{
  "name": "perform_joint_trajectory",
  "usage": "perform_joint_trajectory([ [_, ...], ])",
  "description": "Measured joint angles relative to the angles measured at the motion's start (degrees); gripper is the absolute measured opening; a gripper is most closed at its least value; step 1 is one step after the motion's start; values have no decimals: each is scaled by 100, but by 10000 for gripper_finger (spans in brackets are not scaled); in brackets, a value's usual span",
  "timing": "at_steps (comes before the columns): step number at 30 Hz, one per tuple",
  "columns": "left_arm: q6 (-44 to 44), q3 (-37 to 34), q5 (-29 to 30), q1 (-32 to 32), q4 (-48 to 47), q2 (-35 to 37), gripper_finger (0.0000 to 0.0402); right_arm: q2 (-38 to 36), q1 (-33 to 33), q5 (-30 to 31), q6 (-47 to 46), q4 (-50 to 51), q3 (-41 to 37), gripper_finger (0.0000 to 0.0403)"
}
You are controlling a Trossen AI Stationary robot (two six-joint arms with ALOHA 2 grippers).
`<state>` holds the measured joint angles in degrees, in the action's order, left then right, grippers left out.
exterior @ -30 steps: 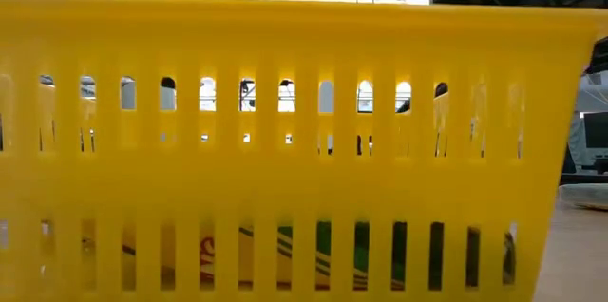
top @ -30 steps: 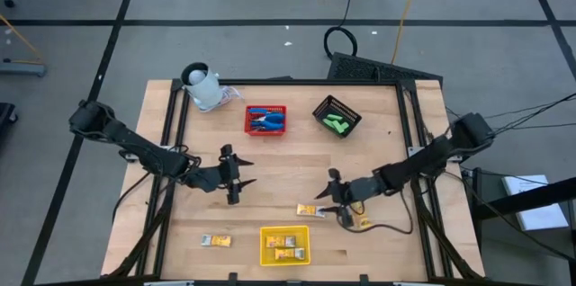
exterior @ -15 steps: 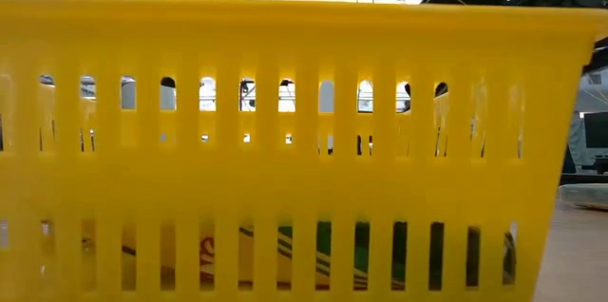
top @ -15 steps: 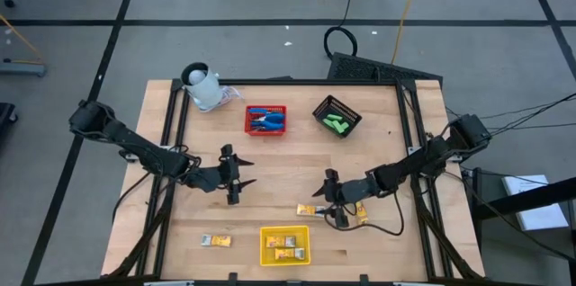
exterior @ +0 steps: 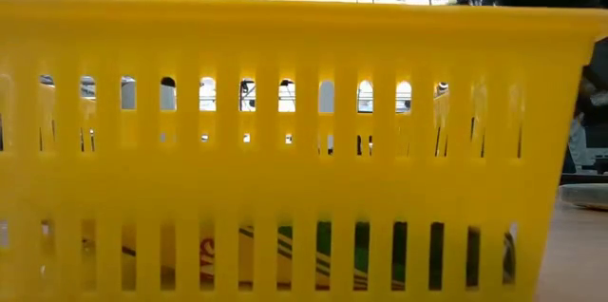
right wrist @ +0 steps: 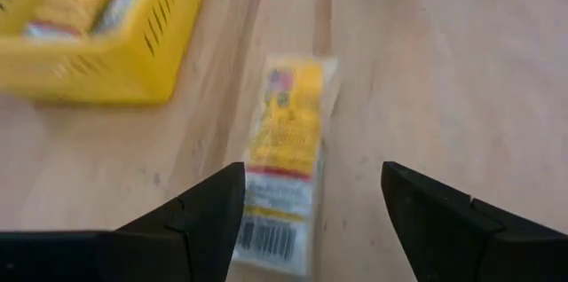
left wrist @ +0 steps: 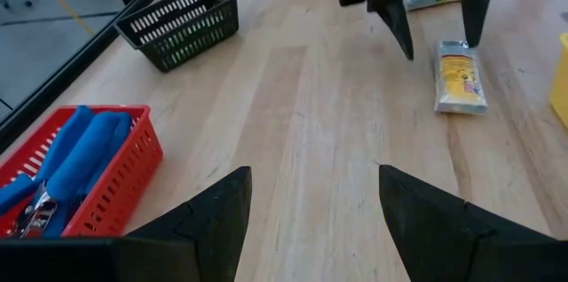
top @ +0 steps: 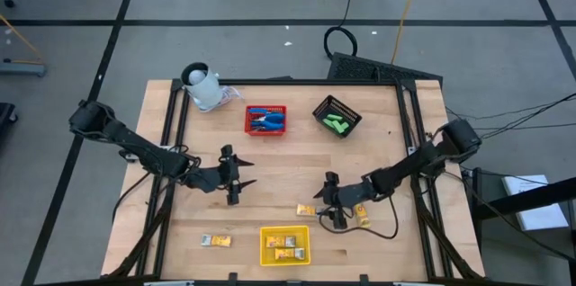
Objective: Pick & Place School Supplies
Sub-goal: Put the yellow crayon box into the yellow bin
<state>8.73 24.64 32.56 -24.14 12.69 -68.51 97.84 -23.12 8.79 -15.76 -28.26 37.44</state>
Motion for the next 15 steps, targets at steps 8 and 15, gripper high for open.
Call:
perform_joint_trajectory([
  [8,0,0,0,2,0,0,250,483,-179,-1,-138,-431,6,258],
  [15,0,0,2,2,0,0,250,518,-327,60,-136,-463,1,257],
])
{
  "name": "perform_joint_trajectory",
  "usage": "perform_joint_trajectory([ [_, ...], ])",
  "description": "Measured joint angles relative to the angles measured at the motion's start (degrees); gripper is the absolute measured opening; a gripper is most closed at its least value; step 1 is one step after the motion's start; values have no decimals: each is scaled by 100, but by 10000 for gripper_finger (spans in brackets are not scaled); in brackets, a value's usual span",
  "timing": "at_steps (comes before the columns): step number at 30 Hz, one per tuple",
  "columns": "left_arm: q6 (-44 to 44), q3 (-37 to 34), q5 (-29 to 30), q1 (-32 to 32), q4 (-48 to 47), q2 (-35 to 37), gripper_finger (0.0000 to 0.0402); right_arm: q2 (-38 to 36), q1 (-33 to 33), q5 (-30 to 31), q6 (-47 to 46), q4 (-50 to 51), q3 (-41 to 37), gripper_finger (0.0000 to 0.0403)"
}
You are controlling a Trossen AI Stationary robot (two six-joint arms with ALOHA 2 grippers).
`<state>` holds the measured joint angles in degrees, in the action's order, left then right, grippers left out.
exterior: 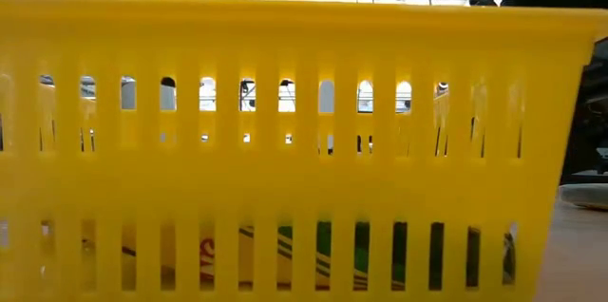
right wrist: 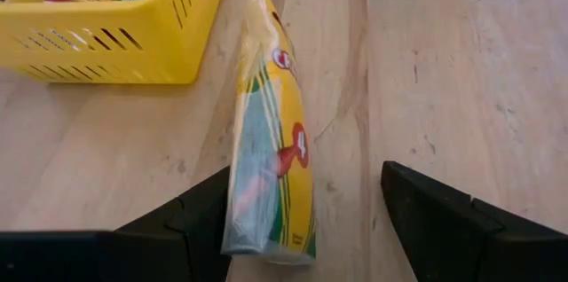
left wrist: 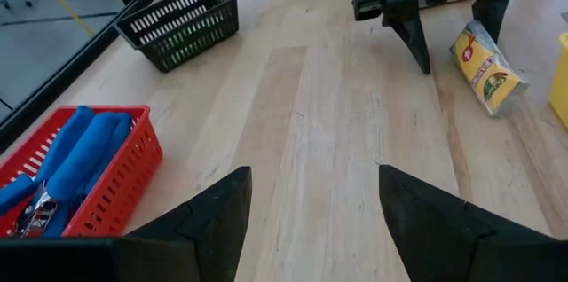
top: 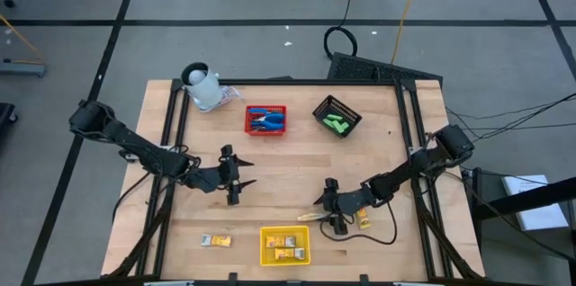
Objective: Pick & Place School Supplies
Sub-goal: Put the yellow crayon box into the yellow bin
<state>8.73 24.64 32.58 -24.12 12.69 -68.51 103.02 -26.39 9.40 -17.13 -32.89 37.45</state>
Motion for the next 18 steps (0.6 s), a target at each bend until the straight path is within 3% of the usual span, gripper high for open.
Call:
perform_joint_trajectory([
  [6,27,0,0,0,-2,0,250,1,-1,90,20,-15,-1,215],
  [15,33,0,2,0,-3,0,250,7,-4,108,177,-147,-7,48],
  [18,33,0,1,0,-4,0,250,7,-8,105,243,-159,-7,32],
])
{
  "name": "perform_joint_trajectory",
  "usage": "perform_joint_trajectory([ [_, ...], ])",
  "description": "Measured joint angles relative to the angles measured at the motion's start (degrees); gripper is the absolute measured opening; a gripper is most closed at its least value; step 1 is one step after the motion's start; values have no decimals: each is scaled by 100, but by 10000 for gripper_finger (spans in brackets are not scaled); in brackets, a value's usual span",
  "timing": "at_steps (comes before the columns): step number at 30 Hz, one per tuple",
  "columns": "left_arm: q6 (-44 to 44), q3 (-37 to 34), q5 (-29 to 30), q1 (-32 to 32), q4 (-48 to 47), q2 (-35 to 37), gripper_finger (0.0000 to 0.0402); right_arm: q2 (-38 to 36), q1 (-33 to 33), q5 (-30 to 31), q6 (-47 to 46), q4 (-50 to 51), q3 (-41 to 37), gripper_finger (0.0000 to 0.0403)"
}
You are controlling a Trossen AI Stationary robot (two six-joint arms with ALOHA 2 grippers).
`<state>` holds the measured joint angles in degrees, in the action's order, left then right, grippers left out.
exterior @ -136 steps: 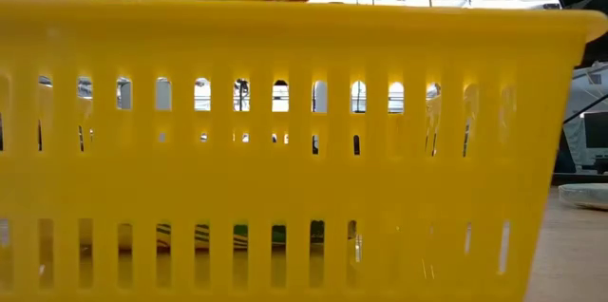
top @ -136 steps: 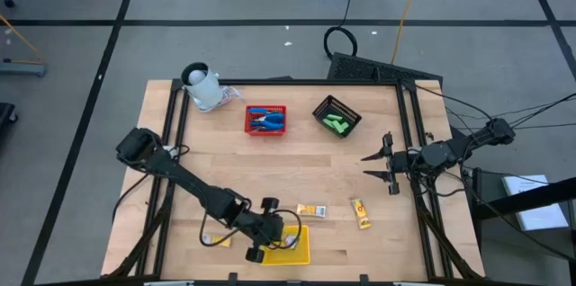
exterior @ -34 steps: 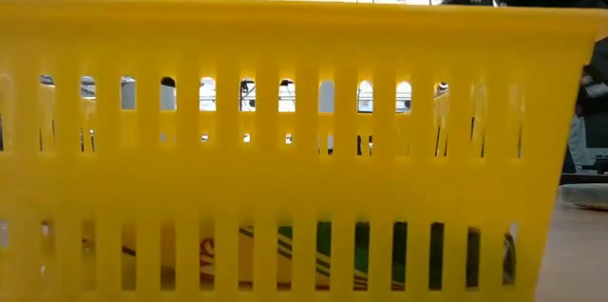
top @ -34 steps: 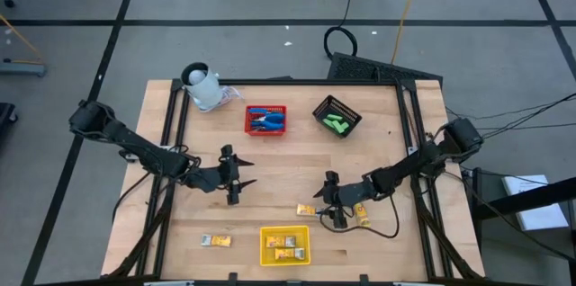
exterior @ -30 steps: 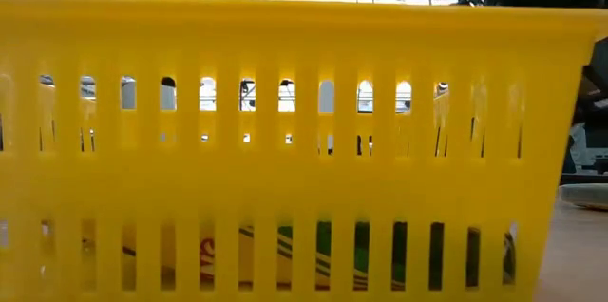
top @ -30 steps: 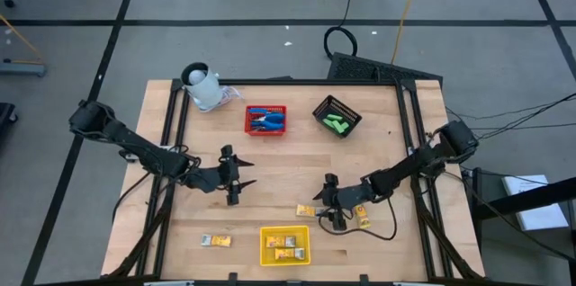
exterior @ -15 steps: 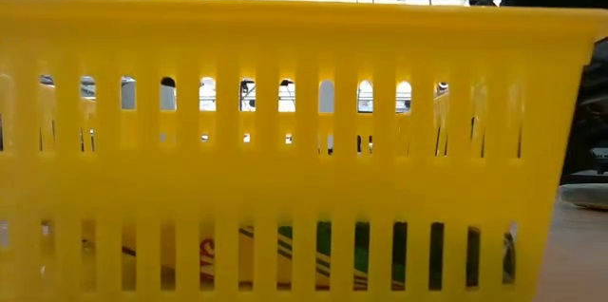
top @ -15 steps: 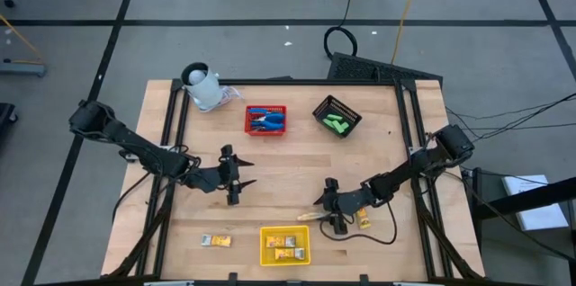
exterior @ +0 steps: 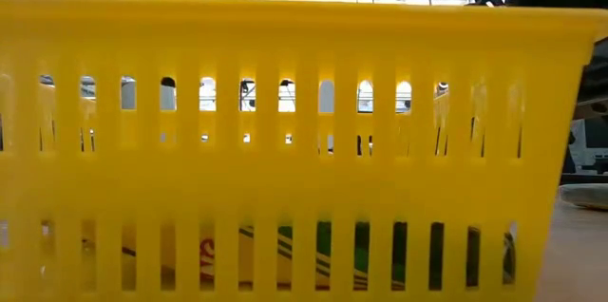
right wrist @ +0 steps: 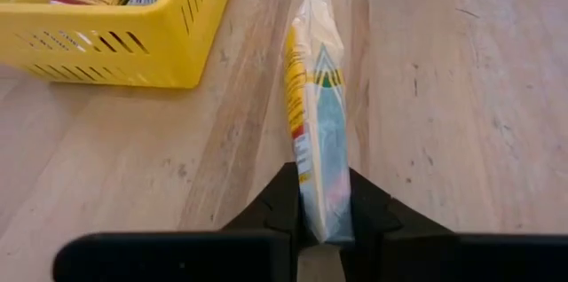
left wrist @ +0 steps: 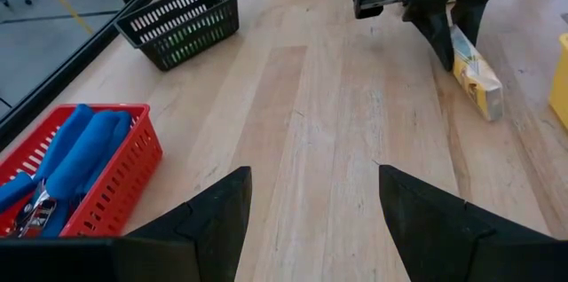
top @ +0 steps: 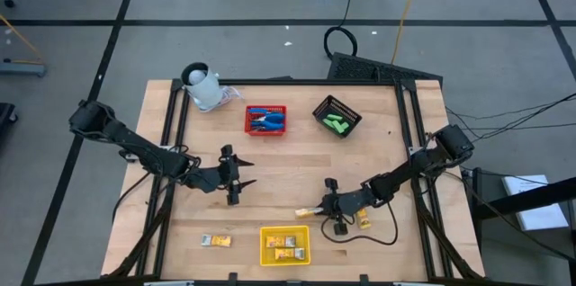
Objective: Pick & Place School Supplies
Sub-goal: Put the yellow crayon box into the yellow bin
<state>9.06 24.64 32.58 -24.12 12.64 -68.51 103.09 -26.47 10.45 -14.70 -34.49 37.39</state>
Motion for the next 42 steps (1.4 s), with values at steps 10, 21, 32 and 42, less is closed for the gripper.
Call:
perform_joint_trajectory([
  [10,-2,0,2,0,-2,0,250,-66,16,205,190,-184,0,32],
  [21,-35,0,6,0,-12,0,250,-438,195,886,704,11,0,32],
  [32,-52,0,53,10,-34,-2,250,-972,264,335,964,-138,213,32],
  [42,-165,2,56,9,131,-2,250,314,-208,102,1325,64,1956,32],
])
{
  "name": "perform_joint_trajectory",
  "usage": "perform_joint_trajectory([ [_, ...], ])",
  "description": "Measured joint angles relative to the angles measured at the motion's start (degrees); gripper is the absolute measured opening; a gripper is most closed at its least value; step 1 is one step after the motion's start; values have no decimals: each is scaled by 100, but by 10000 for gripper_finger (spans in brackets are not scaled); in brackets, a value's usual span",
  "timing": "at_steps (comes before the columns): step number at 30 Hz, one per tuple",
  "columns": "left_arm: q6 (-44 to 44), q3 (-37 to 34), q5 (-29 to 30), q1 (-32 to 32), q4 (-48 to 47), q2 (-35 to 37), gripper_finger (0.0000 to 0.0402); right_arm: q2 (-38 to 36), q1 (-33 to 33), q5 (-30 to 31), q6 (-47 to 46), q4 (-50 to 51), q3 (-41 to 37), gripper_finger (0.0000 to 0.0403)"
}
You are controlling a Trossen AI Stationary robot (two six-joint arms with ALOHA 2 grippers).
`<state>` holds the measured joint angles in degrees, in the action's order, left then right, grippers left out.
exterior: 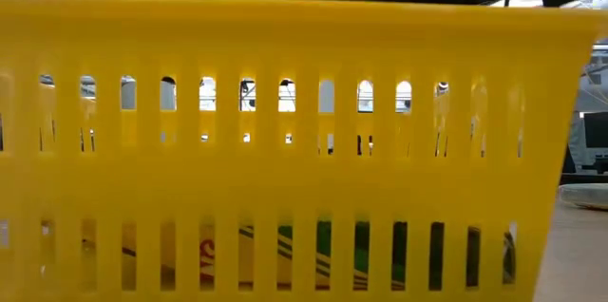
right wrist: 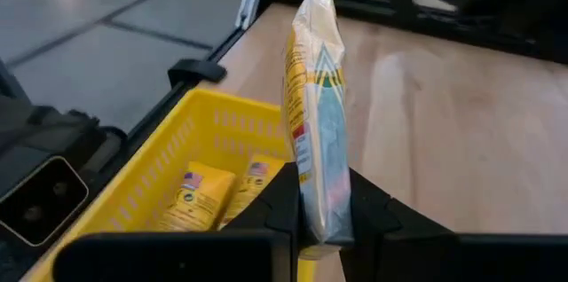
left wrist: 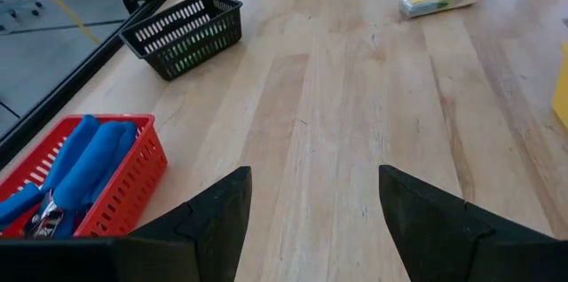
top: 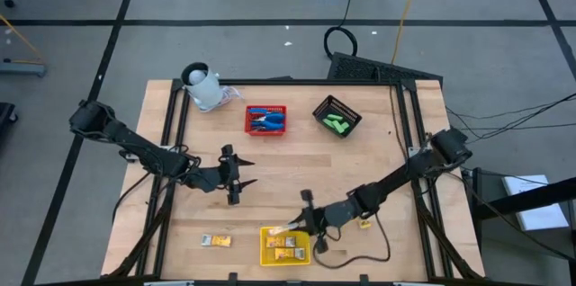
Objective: Pick & Place School Supplies
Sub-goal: Put the yellow crayon box into the yellow bin
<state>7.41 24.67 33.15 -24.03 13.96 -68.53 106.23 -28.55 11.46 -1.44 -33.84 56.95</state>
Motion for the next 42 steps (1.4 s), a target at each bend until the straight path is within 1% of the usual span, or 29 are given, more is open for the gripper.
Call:
perform_joint_trajectory([
  [2,-19,0,0,0,0,0,250,184,-39,-52,47,214,305,32],
  [7,-21,0,0,0,22,0,250,570,-47,-538,-246,505,885,32],
  [11,-21,0,0,0,23,0,250,771,-98,-570,-542,775,931,32],
  [14,-19,0,0,0,24,0,250,751,-144,-543,-762,1010,938,32],
  [20,-19,0,-2,-4,36,0,250,754,-193,-533,-947,1100,942,34],
  [22,-21,0,-2,-4,90,0,250,753,-187,-534,-984,1208,942,52],
  [28,-69,0,-7,-4,128,0,250,757,-184,-551,-922,1354,942,135],
  [33,-73,0,-9,-4,128,0,250,757,-185,-521,-800,1355,942,175],
  [37,-73,0,-9,-4,128,0,250,660,-204,27,-558,1457,938,185],
  [39,-74,0,-11,-4,127,0,250,477,-211,411,-429,1630,936,185],
  [42,-91,0,-13,-4,125,0,250,99,-227,1103,-289,2178,938,185],
])
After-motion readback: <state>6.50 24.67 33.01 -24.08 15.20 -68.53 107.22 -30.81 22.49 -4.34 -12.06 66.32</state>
